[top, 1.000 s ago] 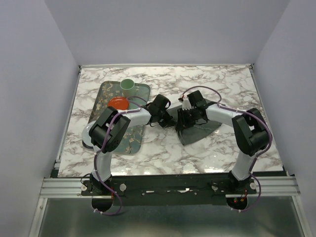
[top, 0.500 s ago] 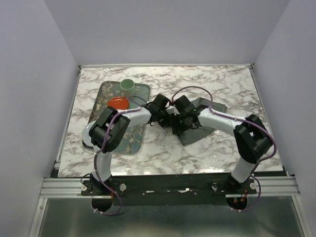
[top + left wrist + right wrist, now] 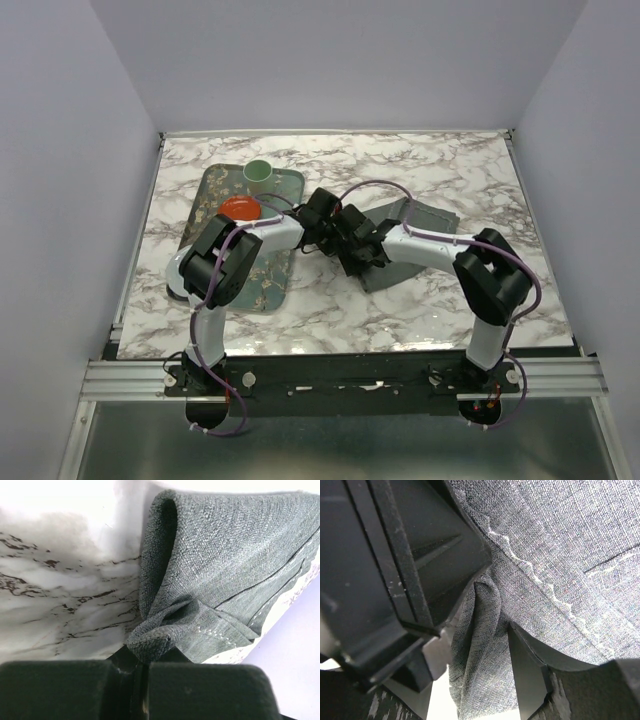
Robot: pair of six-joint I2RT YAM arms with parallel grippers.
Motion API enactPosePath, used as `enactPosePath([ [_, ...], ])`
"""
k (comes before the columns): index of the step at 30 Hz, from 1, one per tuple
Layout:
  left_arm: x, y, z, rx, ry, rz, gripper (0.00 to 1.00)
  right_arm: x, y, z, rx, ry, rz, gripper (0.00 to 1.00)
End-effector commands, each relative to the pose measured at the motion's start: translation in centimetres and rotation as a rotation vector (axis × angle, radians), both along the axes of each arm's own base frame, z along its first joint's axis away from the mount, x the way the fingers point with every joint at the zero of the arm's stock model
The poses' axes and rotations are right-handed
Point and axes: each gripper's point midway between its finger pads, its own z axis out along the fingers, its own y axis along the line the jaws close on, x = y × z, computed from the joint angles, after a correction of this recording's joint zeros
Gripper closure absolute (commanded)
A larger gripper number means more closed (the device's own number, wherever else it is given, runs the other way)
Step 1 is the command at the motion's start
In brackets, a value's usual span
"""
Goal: Fold the napkin, place the utensils inside, and roll it up
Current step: Roll the napkin with the utensil
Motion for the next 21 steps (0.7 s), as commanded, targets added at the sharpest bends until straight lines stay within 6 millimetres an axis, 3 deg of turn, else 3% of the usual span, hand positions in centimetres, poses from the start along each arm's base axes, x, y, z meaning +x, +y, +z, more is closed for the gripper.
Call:
enactPosePath([
  [1, -1.1, -0.4, -0.2, 0.004, 0.028, -0.026, 1.00, -0.1, -1.6, -2.7, -0.107, 0.001, -0.040, 0.37],
  [7, -1.3, -0.3, -0.4, -0.011, 0.033, -0.027, 1.00, -0.7, -2.5, -3.8, -0.121, 0.008, -0.069, 0.39],
  [13, -1.5, -0.3, -0.7, -0.024, 0.041, -0.025, 1.00, -0.8, -0.7, -1.5, -0.016, 0.012, -0.031, 0.34],
  [21, -1.8, -0.2, -0.7, -0.045, 0.041, -0.014, 1.00, -0.3, -0.6, 1.4, 0.032, -0.054, -0.041, 0.31],
])
